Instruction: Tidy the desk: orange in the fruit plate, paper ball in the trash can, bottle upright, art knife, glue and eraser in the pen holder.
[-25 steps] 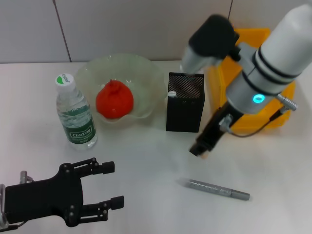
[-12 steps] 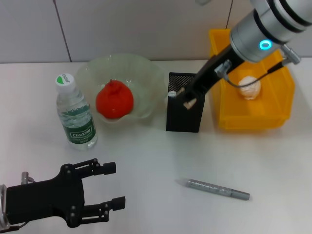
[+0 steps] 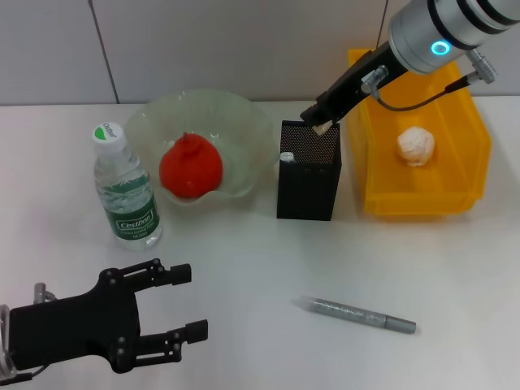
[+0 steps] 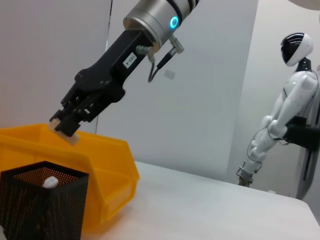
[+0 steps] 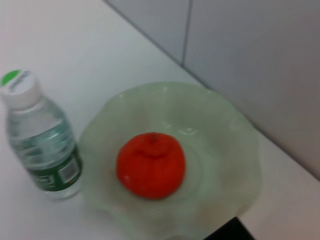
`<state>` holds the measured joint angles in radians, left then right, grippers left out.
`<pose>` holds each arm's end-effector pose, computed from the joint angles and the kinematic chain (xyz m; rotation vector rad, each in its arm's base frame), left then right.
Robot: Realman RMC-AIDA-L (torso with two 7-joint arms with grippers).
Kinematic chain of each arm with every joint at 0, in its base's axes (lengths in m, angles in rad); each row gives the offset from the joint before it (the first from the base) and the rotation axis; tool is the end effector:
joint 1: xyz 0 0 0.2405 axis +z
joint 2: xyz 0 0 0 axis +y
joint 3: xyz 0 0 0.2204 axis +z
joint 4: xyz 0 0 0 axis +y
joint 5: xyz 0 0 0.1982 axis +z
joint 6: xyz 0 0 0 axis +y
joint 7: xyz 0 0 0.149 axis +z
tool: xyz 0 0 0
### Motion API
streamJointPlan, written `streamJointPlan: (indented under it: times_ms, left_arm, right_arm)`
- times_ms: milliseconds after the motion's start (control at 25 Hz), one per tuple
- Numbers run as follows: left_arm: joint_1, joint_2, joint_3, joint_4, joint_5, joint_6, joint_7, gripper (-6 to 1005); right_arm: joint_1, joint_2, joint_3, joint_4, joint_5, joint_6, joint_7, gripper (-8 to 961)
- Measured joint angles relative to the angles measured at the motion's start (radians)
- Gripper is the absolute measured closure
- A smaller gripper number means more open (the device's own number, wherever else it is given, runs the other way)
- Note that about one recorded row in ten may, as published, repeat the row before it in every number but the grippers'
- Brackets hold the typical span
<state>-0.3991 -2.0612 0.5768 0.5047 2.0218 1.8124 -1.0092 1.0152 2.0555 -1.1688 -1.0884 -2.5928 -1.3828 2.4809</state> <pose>-0.2499 0.2377 0.0100 -2.7627 -0.3932 -0.9437 0.0632 0.4067 0.0245 -2.5877 0.6419 -0.2128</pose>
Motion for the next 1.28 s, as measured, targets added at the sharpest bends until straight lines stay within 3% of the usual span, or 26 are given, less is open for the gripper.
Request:
streamJointPlan:
  times_ms: [400,800,1000,1160,1200,1280]
  left_arm:
    - [0.006,0.000,0.000,-0.014,-0.019,-0.003,0.008,214]
    - [0.013,0.000,0.000,-0.014,-0.020,-0.004,0.009,214]
    - [0.015,0.000,0.000,-0.014,-0.020,-0.003,0.009,214]
    - [0.017,0.000,0.000,-0.014,-0.020,-0.003,0.009,214]
    - [0.017,0.000,0.001,-0.014,-0.020,-0.002,0.009,214]
    - [0.017,0.000,0.003,-0.014,-0.020,-0.001,0.009,214]
  right_arm:
    - [0.037,0.008,-0.011,0.160,-0.045,0.130,-0.006,682]
    - [0.039,0.018,-0.012,0.165,-0.046,0.133,-0.006,669]
    - [0.026,0.020,-0.011,0.136,-0.037,0.132,-0.004,457]
    - [-0.012,0.023,-0.013,0.052,0.032,0.104,-0.025,392]
    - [-0.044,0.023,-0.014,-0.026,0.124,0.040,-0.066,376]
    - [-0.056,0.023,-0.011,-0.057,0.170,-0.003,-0.088,343]
